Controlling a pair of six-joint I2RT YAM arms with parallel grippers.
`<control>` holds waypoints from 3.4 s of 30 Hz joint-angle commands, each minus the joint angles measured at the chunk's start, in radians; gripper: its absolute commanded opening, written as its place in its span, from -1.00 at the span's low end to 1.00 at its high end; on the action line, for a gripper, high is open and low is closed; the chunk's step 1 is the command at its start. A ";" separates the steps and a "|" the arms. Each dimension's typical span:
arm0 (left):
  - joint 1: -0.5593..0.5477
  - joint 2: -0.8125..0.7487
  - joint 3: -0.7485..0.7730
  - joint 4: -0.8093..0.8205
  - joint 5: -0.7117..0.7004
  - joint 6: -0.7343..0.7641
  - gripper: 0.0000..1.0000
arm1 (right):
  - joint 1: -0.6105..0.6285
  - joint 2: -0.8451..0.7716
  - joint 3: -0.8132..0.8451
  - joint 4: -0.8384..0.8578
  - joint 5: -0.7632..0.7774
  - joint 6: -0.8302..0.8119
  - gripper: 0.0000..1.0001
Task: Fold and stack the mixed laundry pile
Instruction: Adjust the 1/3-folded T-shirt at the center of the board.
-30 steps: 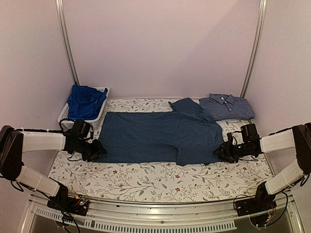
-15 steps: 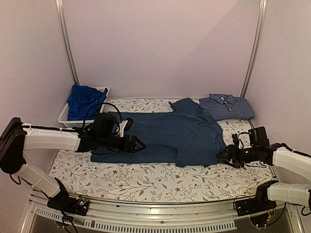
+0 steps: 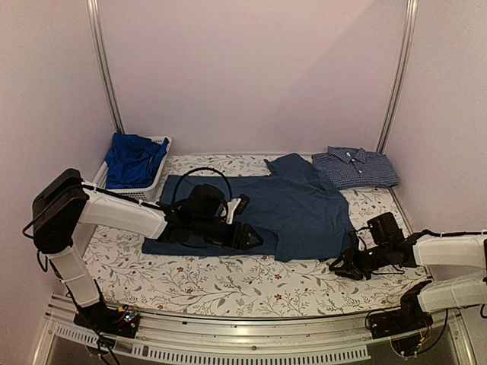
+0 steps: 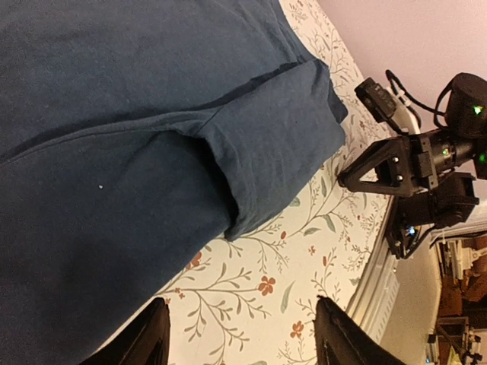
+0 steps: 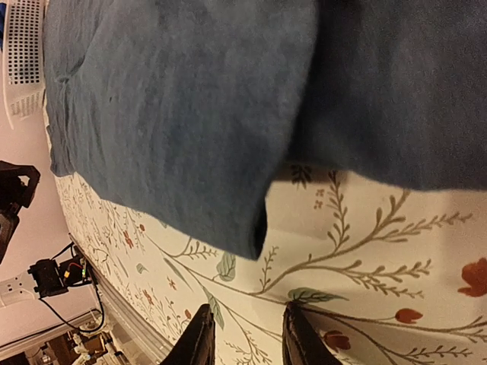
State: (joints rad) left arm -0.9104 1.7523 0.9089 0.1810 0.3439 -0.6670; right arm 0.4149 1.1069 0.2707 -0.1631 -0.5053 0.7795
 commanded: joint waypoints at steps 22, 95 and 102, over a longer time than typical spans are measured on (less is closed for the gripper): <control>0.076 -0.012 0.001 -0.037 -0.045 0.018 0.29 | 0.116 0.336 0.296 -0.133 0.210 -0.197 -0.58; -0.083 0.091 0.063 -0.007 -0.054 0.150 0.30 | 0.319 0.135 0.421 -0.467 0.420 -0.204 -1.00; -0.160 0.125 0.091 0.002 -0.088 0.222 0.32 | 0.320 0.189 0.356 -0.427 0.345 -0.184 -1.00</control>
State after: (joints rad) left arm -1.0222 1.8404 0.9581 0.1535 0.2810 -0.5068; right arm 0.7269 1.2621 0.6666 -0.5964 -0.1162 0.5739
